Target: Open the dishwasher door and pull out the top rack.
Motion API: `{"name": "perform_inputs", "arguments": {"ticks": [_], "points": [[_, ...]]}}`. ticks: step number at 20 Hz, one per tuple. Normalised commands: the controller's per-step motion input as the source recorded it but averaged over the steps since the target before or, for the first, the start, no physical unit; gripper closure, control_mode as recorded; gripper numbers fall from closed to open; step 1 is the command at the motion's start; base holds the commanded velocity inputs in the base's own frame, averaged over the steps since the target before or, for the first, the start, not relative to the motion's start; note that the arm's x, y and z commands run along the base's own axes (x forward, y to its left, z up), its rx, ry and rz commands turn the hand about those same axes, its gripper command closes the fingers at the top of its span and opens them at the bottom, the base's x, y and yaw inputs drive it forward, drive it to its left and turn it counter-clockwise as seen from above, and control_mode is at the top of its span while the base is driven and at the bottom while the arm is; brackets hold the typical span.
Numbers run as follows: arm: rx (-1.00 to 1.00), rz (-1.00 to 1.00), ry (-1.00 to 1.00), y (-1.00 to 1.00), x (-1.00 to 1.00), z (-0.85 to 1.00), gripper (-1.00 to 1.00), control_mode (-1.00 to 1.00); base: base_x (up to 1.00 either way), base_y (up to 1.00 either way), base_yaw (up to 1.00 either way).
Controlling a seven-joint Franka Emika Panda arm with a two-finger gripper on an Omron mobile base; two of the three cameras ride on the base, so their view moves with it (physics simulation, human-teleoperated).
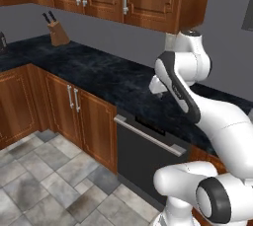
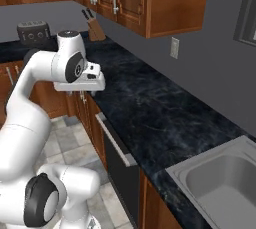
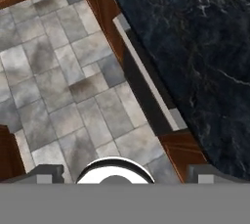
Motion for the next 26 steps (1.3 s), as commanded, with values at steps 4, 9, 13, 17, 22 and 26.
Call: {"name": "perform_inputs", "arguments": {"ticks": [4,9,13,17,22,26], "points": [[-0.09,0.03,0.0,0.75,0.0,-0.26,-1.0,-1.0,0.0,0.0,0.0],[-0.21,0.0,0.0,0.9,0.0,-0.36,-1.0,-1.0,0.0,0.0,0.0],[-0.29,0.0,0.0,0.77,0.04,-0.5,-1.0,-1.0,0.0,0.0,0.0],[-0.31,0.0,-0.01,0.46,0.14,-0.53,-1.0,-1.0,0.0,0.0,0.0],[-0.28,0.0,-0.03,0.13,0.21,-0.53,-1.0,-1.0,0.0,0.0,0.0],[-0.22,0.0,-0.02,0.01,0.28,-0.49,-1.0,-1.0,0.0,0.0,0.0]]}}
